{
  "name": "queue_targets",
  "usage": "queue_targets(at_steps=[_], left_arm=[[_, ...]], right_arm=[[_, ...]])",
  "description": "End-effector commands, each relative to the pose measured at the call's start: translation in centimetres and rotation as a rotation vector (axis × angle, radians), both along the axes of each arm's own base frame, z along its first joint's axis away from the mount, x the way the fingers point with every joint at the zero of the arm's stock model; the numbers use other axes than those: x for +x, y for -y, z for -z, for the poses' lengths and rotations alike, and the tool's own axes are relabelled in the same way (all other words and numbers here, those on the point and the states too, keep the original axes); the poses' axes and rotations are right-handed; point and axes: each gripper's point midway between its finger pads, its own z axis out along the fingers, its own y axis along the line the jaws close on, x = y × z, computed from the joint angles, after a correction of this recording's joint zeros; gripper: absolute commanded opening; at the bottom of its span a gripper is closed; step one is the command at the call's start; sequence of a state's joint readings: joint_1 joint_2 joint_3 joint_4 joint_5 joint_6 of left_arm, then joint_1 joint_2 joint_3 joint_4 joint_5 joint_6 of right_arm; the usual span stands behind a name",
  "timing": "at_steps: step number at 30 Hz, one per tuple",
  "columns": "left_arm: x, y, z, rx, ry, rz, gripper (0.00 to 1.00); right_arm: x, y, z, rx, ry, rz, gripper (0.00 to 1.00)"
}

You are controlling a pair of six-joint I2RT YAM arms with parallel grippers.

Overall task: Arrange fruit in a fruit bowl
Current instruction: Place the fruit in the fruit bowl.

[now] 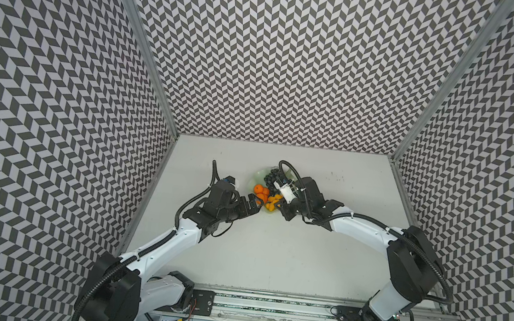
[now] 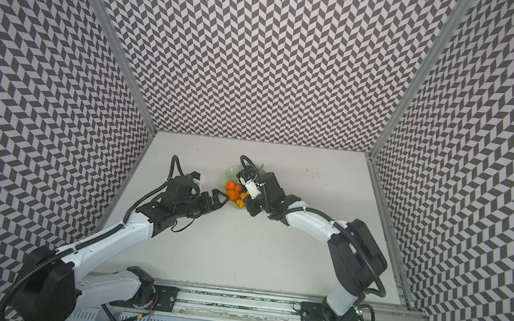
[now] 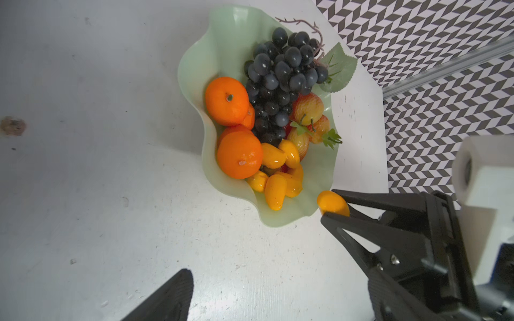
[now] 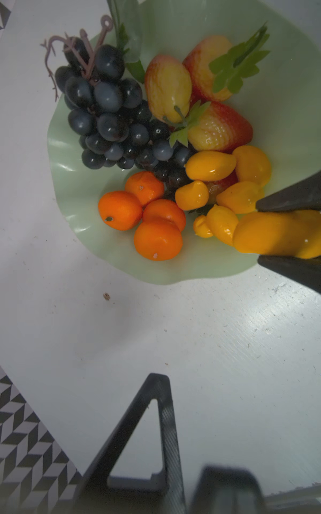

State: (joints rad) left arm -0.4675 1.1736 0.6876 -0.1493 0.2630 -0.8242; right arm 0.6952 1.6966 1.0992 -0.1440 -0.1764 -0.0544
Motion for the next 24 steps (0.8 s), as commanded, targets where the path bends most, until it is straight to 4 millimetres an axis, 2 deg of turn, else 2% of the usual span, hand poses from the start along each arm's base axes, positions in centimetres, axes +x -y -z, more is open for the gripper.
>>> queue_targets(at_steps=[1, 9, 18, 24], left_arm=[[1.3, 1.3, -2.5, -0.028, 0.082, 0.008, 1.0], [1.0, 1.7, -1.8, -0.017, 0.072, 0.017, 1.0], [0.7, 1.5, -1.1, -0.009, 0.06, 0.015, 1.0], [0.5, 1.5, -0.7, 0.002, 0.052, 0.021, 1.0]], right_arm=[[2.1, 0.5, -0.2, -0.008, 0.009, 0.085, 0.18], [4.1, 2.0, 1.3, -0.035, -0.029, 0.18, 0.18], [3.8, 2.6, 3.0, -0.068, -0.063, 0.197, 0.2], [3.9, 2.6, 2.7, -0.067, -0.06, 0.201, 0.23]])
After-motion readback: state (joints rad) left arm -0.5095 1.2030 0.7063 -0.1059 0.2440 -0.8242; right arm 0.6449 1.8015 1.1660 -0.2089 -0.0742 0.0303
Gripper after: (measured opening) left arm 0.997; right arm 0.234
